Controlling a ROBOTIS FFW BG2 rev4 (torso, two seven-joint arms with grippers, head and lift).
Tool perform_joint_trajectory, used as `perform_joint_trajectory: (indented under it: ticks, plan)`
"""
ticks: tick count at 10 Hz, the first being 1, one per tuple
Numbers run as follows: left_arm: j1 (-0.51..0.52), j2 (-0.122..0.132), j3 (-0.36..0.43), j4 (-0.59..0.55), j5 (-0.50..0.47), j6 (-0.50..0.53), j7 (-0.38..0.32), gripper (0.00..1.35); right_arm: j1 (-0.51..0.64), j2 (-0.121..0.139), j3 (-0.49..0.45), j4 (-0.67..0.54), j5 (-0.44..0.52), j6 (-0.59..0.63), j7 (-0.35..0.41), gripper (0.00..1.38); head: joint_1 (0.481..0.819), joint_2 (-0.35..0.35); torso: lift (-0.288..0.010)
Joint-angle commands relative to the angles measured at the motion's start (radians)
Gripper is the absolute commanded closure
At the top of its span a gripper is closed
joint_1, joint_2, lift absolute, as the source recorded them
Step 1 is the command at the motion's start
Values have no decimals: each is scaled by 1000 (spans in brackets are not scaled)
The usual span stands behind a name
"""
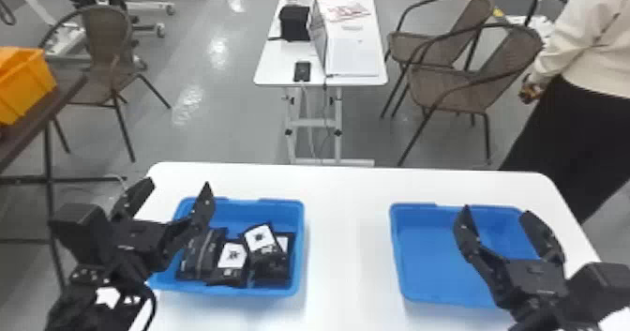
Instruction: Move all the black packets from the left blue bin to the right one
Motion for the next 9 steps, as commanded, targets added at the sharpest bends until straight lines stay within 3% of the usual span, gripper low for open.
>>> perform_joint_trajectory:
  ticks: [1,9]
  plan:
    - [0,-3,-2,1,2,1,0,99,0,1,0,2,-1,0,-1,116,695,35,0]
    - [-6,-2,0,18,17,35,-2,99,-3,1,0,3,-4,0,2,116,695,34,0]
